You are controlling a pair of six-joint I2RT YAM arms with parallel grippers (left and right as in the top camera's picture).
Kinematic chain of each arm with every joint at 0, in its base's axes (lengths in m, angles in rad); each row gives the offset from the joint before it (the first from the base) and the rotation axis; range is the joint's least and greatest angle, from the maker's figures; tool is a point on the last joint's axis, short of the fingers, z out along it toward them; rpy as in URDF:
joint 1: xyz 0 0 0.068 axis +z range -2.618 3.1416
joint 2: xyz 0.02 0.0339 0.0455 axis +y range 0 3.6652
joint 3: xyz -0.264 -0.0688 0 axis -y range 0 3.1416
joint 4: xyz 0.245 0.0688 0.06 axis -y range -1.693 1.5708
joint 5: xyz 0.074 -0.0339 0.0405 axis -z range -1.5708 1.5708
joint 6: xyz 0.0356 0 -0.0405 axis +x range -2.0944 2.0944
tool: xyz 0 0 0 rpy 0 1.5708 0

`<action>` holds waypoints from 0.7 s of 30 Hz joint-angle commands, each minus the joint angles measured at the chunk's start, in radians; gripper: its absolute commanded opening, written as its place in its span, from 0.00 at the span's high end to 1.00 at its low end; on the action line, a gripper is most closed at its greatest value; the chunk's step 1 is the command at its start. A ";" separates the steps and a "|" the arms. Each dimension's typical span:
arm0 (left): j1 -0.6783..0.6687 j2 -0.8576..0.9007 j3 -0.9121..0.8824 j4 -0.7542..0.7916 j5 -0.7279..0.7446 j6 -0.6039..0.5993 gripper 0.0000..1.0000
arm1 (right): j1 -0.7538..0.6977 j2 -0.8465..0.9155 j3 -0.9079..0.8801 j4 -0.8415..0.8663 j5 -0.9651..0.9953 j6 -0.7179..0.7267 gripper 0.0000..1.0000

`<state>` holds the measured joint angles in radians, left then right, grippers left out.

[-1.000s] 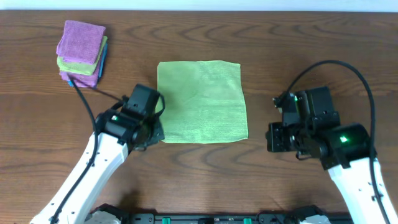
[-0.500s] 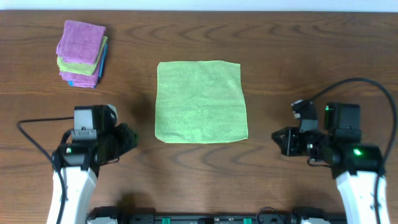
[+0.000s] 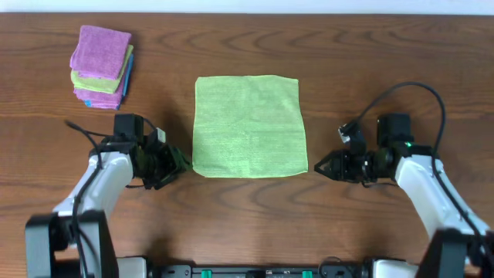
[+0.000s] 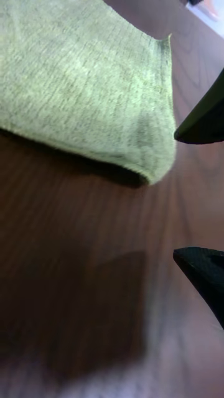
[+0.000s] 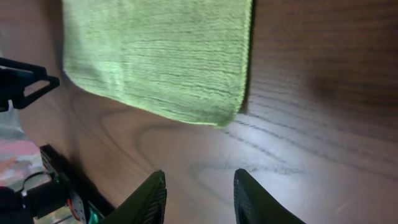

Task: Fold the cloth
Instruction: 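Grasp the near corners of the cloth with both grippers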

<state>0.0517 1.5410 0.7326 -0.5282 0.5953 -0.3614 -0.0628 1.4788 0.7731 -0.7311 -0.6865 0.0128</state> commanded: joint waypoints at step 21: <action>-0.069 0.156 -0.017 0.159 0.060 -0.021 0.57 | 0.063 0.158 -0.004 0.131 -0.021 -0.009 0.70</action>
<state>-0.0017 1.6665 0.7357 -0.3595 0.6811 -0.3790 -0.0284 1.6260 0.7727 -0.6136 -0.6926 0.0048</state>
